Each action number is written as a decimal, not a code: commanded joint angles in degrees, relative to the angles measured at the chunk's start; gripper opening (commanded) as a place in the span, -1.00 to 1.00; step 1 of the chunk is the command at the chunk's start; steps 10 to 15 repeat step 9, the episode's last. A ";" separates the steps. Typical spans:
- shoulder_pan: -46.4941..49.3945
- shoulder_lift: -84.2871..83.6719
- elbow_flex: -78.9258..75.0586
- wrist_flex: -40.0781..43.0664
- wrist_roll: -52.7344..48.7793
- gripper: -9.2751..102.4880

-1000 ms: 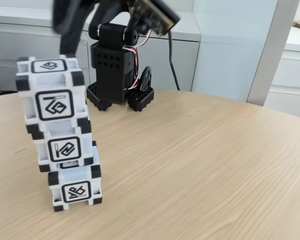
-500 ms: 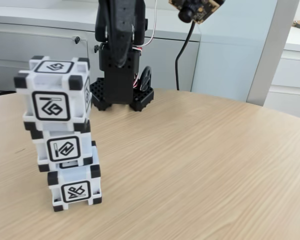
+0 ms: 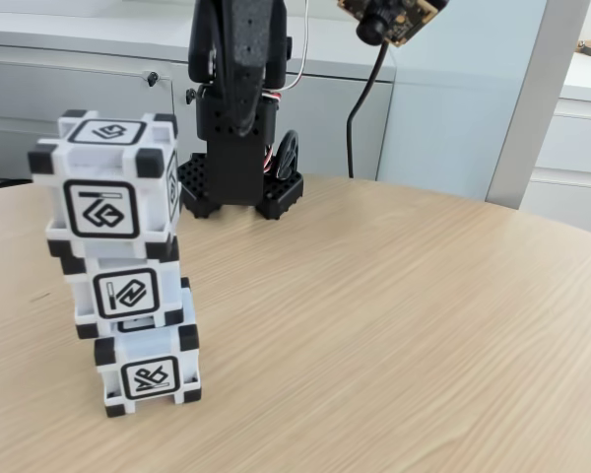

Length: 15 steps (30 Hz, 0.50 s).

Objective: Stack cubes from left to right.

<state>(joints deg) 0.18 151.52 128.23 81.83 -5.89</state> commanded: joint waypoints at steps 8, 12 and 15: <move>0.26 -0.09 -0.35 -0.53 -0.26 -0.84; 0.26 -0.09 -0.35 -0.18 -0.53 -0.84; 0.26 -0.09 -0.35 -0.18 -0.53 -0.84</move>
